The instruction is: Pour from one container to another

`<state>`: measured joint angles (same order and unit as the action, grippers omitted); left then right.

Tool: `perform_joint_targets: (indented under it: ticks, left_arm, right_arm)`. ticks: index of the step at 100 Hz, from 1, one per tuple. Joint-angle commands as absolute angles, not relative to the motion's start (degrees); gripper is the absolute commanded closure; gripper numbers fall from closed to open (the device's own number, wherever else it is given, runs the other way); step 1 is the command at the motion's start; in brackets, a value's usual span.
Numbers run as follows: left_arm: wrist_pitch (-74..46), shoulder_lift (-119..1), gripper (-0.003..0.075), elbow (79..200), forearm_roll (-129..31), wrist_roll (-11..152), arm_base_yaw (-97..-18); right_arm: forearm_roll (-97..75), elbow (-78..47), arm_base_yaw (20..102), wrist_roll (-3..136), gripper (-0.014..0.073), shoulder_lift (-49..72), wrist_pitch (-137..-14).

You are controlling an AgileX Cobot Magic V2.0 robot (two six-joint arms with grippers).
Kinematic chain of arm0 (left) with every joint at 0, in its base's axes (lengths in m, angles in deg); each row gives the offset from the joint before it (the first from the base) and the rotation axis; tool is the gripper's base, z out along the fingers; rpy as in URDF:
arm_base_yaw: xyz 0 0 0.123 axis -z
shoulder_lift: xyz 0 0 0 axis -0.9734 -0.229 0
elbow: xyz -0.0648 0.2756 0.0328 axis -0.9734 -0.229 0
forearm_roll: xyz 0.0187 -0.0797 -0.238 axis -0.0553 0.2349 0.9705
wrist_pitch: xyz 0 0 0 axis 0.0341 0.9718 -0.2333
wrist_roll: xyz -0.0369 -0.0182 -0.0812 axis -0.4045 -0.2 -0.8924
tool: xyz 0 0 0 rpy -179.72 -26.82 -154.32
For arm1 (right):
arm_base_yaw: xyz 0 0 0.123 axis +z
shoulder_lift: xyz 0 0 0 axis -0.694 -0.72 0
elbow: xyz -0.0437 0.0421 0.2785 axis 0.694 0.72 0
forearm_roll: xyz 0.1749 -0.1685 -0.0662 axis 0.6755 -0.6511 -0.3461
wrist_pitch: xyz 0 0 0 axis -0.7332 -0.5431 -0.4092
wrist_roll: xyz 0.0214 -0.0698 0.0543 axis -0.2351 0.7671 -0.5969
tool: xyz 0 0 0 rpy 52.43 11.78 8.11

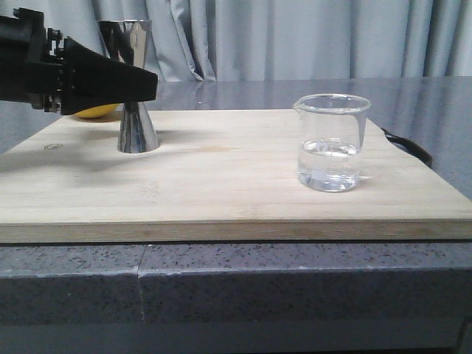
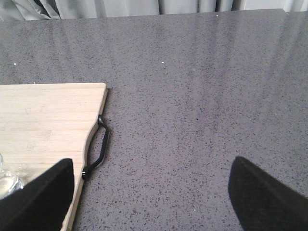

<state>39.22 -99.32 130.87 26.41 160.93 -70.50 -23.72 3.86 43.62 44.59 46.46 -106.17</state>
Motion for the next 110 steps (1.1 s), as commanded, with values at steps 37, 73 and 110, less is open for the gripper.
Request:
perform_joint_targets:
  ticks: [37, 73, 110]
  left_arm:
    - [45.0, -97.7, 0.0476, 132.7, 31.6, 160.4, -70.0]
    - [45.0, -97.7, 0.0491, 135.4, 31.6, 158.2, -69.9]
    - [45.0, -96.2, 0.0491, 136.2, 31.6, 156.1, -69.9]
  right_arm:
    - [-24.0, 1.9, 43.3, 45.0, 0.0008, 45.4, -101.6]
    - [-24.0, 1.9, 43.3, 45.0, 0.0008, 45.4, -101.6]
    - [-24.0, 1.9, 43.3, 45.0, 0.0008, 45.4, -101.5]
